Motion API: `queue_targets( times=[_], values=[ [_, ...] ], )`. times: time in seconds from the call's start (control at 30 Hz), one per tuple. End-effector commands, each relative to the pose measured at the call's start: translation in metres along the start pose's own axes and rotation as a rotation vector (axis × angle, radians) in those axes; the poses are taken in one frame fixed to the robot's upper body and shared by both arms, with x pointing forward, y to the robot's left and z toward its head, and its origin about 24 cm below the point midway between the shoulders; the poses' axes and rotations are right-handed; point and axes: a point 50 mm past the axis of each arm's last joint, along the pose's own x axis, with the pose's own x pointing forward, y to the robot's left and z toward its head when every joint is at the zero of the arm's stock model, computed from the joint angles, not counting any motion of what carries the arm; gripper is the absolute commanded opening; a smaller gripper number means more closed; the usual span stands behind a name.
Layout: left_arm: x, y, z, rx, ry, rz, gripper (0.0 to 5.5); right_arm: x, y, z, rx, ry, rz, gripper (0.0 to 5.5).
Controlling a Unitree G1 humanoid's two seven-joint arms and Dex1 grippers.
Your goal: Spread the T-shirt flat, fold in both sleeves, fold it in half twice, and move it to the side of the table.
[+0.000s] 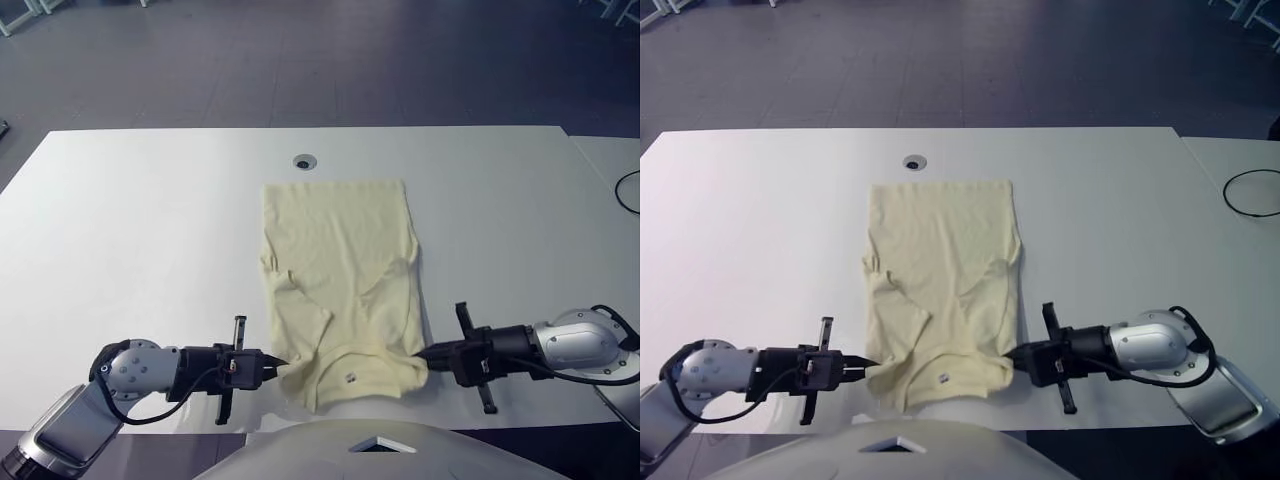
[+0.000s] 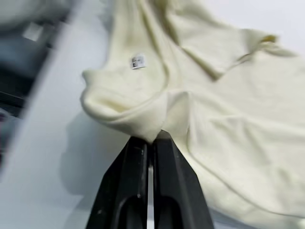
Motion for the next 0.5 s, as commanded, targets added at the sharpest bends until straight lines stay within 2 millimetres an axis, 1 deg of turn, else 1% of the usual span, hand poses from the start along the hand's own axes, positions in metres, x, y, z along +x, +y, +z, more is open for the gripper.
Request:
queue_targets(
  times=[0.03,0.17,0.27,0.4,0.5],
  values=[
    [-0.006,0.004,0.005,-0.031,0.001,-0.026,0.0,-0.006,0.002,0.012,0.057,-0.037,0.082,0.01],
    [-0.009,-0.001,0.009,-0.126,-0.024,-0.074,0.0,-0.014,-0.008,0.016,0.133,-0.076,0.073,0.01],
    [-0.012,0.004,0.013,-0.218,-0.072,-0.064,0.0,-0.022,-0.014,0.014,0.232,-0.101,0.089,0.01],
    [-0.016,0.023,0.017,-0.307,-0.145,0.001,0.0,-0.033,-0.025,0.008,0.359,-0.15,0.074,0.01],
    [-0.023,0.043,0.02,-0.348,-0.182,0.06,0.0,-0.039,-0.036,0.008,0.402,-0.182,0.058,0.01]
  ],
)
